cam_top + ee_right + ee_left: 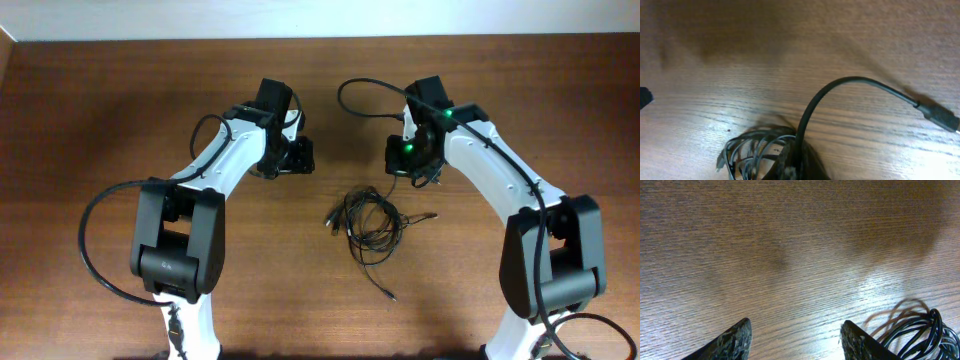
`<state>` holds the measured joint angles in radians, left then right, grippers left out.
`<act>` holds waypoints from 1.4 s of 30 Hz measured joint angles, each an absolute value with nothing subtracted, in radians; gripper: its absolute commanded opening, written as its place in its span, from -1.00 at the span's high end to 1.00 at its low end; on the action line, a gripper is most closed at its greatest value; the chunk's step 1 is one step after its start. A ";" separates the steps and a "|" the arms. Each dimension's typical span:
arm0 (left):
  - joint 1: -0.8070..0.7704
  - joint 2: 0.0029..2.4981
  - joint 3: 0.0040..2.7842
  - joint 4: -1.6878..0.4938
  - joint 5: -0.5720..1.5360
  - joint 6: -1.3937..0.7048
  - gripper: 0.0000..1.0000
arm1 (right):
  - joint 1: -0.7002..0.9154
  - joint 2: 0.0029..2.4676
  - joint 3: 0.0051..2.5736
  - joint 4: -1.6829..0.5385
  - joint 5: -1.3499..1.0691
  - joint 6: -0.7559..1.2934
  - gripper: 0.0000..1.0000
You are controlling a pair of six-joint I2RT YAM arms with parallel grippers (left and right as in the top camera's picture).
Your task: Untangle cables
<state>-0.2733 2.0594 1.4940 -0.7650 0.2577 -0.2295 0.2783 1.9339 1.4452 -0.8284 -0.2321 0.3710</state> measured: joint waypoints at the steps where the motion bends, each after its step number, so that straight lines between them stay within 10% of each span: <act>1: -0.273 2.059 1.494 -0.765 0.258 -0.229 -0.17 | 0.287 1.934 1.445 -0.809 -0.232 0.372 0.92; 13: -0.273 2.059 1.494 -0.765 0.258 -0.229 -0.17 | 0.371 1.934 1.324 -0.789 -0.136 0.373 0.92; 14: -0.273 2.059 1.494 -0.765 0.258 -0.229 -0.18 | 0.371 1.934 1.324 -0.787 -0.139 0.371 0.85; 17: -0.273 2.059 1.494 -0.765 0.258 -0.229 -0.18 | 0.371 1.934 1.337 -0.807 -0.174 0.363 -0.26; 21: -0.273 2.059 1.494 -0.763 0.257 -0.229 -0.18 | 0.363 1.933 1.377 -0.918 -0.189 0.313 -0.40; 26: -0.273 2.059 1.494 -0.762 0.258 -0.229 -0.18 | 0.341 1.933 1.378 -1.062 -0.185 0.305 -0.18; 30: -0.273 2.059 1.494 -0.762 0.258 -0.229 -0.18 | 0.340 1.932 1.335 -1.093 -0.123 0.299 0.82; 42: -0.273 2.059 1.494 -0.762 0.258 -0.229 -0.17 | 0.308 1.932 1.200 -1.111 -0.424 0.233 0.86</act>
